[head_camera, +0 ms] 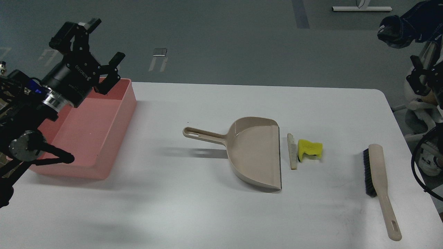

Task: Sweep and dump garbage into bin
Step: 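Move the left gripper toward the beige dustpan handle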

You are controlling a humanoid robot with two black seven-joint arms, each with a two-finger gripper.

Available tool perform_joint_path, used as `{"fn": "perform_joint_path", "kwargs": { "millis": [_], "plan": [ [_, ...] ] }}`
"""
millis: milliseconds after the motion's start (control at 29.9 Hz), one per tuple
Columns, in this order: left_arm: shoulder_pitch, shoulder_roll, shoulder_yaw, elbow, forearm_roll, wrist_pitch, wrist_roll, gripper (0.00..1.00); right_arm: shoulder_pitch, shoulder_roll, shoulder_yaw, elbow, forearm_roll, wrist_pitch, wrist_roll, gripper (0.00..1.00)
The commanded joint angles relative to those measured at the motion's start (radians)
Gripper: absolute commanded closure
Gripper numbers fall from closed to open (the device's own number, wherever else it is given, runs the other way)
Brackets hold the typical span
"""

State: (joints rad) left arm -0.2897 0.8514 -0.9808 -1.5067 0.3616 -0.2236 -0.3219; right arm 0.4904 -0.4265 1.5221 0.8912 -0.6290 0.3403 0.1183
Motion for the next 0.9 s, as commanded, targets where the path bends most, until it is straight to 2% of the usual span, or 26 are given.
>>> {"fn": "perform_joint_path", "kwargs": {
  "millis": [0,201,368,468,535,569,602,703,870],
  "plan": [
    [0.125,0.067,-0.016,-0.142,0.011,-0.016,-0.002,0.02,-0.009,-0.008,0.024,0.006,0.0,0.0,0.0,0.0],
    [0.225,0.071,-0.006,-0.256,0.054,-0.014,0.0,0.02,-0.024,-0.001,0.038,0.008,0.0,-0.003,0.0,0.0],
    [0.234,0.069,0.014,-0.256,0.069,-0.028,0.003,0.02,-0.024,-0.005,0.038,0.008,0.0,-0.003,0.0,0.0],
    [0.213,0.072,0.068,-0.25,0.098,-0.036,0.021,0.02,-0.024,-0.009,0.039,0.005,0.0,-0.003,0.0,0.0],
    [0.184,0.052,0.112,-0.234,0.169,-0.034,0.05,0.02,-0.023,-0.012,0.041,0.002,0.0,-0.003,-0.002,0.0],
    [0.164,0.001,0.152,-0.212,0.221,-0.033,0.063,0.02,-0.021,-0.012,0.041,0.002,0.0,-0.004,-0.002,0.0],
    [0.147,-0.061,0.187,-0.184,0.264,-0.028,0.066,0.02,-0.021,-0.012,0.041,0.003,0.0,-0.004,-0.002,0.0],
    [0.136,-0.144,0.227,-0.123,0.324,-0.011,0.07,0.02,-0.019,-0.012,0.041,0.003,0.0,-0.006,-0.002,0.0],
    [0.106,-0.248,0.24,0.005,0.364,0.023,0.073,0.03,-0.019,-0.015,0.043,0.002,0.0,-0.006,-0.002,0.0]
  ]
}}
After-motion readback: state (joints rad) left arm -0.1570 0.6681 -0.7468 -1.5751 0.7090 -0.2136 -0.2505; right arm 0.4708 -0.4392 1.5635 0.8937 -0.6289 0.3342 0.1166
